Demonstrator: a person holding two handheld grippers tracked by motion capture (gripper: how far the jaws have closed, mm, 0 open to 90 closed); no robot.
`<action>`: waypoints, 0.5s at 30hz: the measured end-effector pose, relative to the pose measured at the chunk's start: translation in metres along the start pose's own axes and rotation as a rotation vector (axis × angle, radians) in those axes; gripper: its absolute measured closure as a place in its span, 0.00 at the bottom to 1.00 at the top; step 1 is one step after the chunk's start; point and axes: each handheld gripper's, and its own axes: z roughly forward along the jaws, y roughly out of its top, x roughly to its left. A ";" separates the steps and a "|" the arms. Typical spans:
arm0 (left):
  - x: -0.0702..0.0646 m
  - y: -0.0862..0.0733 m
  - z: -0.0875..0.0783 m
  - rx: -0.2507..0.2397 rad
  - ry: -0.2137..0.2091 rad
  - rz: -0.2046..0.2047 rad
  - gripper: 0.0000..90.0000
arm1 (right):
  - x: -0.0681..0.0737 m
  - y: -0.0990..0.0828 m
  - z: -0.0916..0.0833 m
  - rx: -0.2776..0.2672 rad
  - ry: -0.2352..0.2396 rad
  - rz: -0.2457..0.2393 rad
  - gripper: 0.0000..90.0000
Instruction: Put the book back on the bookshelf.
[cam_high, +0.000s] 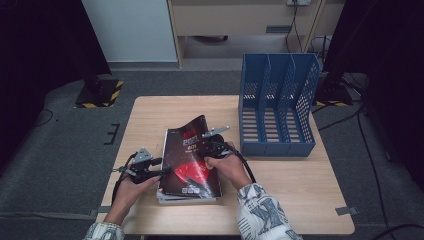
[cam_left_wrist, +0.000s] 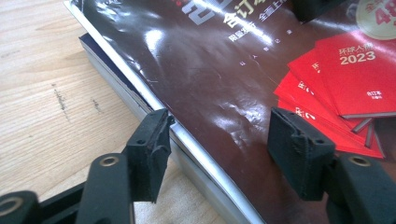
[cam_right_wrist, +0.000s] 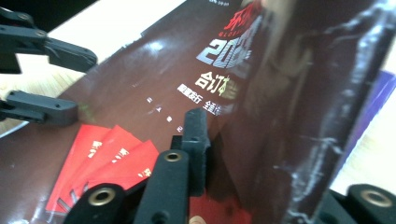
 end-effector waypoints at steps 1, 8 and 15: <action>0.000 0.000 0.000 0.000 0.000 0.000 0.40 | 0.000 0.000 0.000 0.000 0.000 0.000 0.88; -0.002 0.000 -0.002 -0.016 -0.003 0.013 0.22 | 0.007 0.003 -0.007 -0.048 -0.009 -0.021 0.92; -0.002 0.003 -0.005 -0.062 -0.010 0.008 0.18 | 0.011 0.007 -0.018 -0.105 0.011 -0.049 0.94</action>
